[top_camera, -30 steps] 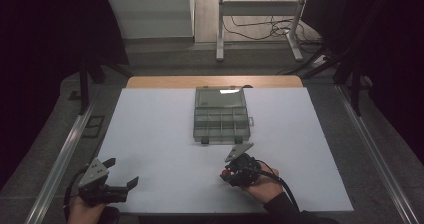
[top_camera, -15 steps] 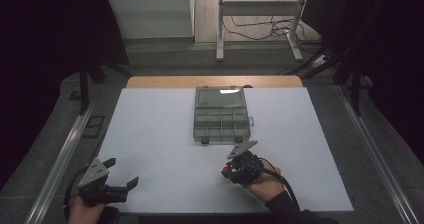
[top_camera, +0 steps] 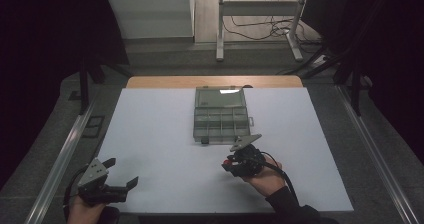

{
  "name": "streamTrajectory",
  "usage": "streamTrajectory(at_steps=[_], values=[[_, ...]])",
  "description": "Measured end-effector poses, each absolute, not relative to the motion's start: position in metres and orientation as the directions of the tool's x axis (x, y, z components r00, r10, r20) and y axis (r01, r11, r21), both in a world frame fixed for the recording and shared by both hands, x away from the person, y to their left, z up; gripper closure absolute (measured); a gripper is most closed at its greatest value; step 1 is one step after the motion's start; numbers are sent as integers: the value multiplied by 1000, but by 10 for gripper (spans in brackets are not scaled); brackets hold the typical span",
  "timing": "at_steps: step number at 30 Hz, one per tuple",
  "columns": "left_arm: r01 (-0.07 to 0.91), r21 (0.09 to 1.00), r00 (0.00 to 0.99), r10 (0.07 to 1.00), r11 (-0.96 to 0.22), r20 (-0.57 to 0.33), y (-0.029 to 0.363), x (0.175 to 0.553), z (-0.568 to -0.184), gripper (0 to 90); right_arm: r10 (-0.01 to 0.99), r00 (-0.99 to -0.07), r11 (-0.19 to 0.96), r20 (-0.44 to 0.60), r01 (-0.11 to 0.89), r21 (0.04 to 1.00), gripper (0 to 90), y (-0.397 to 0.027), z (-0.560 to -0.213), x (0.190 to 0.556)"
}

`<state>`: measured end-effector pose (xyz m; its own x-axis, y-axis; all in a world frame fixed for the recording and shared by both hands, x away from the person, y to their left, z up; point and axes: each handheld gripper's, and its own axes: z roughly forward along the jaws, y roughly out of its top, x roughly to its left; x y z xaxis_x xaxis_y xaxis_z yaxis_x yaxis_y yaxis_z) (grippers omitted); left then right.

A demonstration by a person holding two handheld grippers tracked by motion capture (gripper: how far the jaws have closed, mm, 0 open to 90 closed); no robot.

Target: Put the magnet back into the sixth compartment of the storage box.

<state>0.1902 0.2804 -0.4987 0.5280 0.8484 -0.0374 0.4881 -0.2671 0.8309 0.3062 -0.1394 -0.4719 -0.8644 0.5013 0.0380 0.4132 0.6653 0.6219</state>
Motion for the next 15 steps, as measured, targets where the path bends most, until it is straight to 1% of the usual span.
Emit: streamTrajectory(at_steps=[15], values=[[488,831,528,849,-266,-38,281,190,-499,1,513,-857,642,52,423,640,628,-138,-469,316]])
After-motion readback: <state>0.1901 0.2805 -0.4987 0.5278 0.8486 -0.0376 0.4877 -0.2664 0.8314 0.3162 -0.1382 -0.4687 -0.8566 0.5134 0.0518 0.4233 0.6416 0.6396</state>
